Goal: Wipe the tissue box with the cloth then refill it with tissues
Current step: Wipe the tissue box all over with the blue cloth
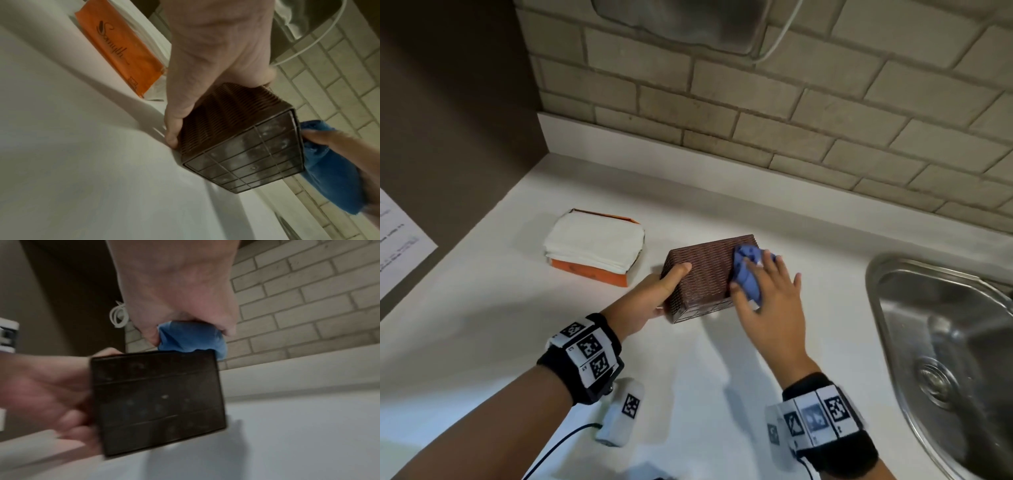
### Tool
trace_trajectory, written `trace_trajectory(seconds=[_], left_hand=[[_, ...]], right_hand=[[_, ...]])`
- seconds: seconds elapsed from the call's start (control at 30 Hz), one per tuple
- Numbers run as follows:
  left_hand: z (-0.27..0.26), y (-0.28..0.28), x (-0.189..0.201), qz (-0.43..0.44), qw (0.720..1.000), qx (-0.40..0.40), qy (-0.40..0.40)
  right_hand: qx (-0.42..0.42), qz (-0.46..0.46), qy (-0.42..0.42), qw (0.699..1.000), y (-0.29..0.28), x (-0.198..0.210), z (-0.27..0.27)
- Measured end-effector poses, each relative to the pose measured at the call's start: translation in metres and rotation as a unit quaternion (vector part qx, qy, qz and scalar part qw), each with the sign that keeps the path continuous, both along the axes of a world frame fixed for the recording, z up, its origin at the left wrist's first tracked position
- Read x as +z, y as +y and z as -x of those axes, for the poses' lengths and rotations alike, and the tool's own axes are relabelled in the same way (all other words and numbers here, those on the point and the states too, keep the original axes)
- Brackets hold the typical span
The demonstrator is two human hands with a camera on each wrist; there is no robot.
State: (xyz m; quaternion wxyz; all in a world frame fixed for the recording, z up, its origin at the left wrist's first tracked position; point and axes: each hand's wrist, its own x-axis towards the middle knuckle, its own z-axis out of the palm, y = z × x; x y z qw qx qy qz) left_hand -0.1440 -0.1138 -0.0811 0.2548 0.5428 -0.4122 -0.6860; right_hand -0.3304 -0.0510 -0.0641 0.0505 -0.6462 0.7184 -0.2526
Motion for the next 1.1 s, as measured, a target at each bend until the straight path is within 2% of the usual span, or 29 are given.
trace_trajectory(seconds=[0.1, 0.2, 0.27, 0.4, 0.47, 0.57, 0.63, 0.7, 0.77, 0.87, 0.97, 1.1], left_hand=[[0.002, -0.002, 0.002, -0.008, 0.999, -0.036, 0.012], [0.001, -0.001, 0.003, -0.013, 0.998, -0.046, 0.042], [0.0, 0.001, 0.001, -0.015, 0.999, -0.028, 0.032], [0.005, 0.001, -0.005, -0.023, 1.0, -0.003, 0.008], [0.007, -0.002, -0.008, -0.025, 1.0, 0.014, 0.001], [0.007, -0.004, -0.01, -0.023, 0.999, 0.022, -0.009], [0.007, -0.005, -0.012, -0.023, 0.999, 0.02, -0.01], [0.007, -0.005, -0.013, -0.017, 1.0, 0.014, -0.015], [0.009, -0.007, -0.014, -0.016, 1.0, 0.02, -0.019], [0.008, -0.009, -0.016, -0.006, 1.0, 0.007, -0.018], [0.007, -0.008, -0.017, -0.009, 1.0, 0.002, -0.004], [0.008, -0.009, -0.016, -0.019, 1.0, 0.02, 0.0]], right_hand=[[0.066, 0.001, 0.049, 0.997, 0.013, -0.002, -0.029], [0.098, -0.014, 0.115, 0.988, 0.011, -0.002, -0.023], [0.072, -0.025, 0.104, 0.992, 0.002, 0.005, -0.011], [-0.002, -0.008, 0.0, 1.0, -0.013, 0.014, -0.012], [-0.016, 0.003, 0.045, 0.999, -0.013, 0.01, -0.025], [0.021, 0.018, 0.105, 0.994, -0.008, -0.002, -0.026], [0.026, 0.016, 0.097, 0.995, -0.011, -0.002, -0.009], [-0.006, 0.015, 0.079, 0.997, -0.015, 0.001, 0.002], [-0.015, 0.015, 0.098, 0.995, -0.013, 0.002, -0.008], [0.057, 0.018, 0.125, 0.99, 0.002, -0.005, -0.042], [0.102, 0.026, 0.13, 0.986, 0.004, -0.008, -0.033], [0.021, 0.033, 0.07, 0.997, -0.01, -0.005, 0.007]])
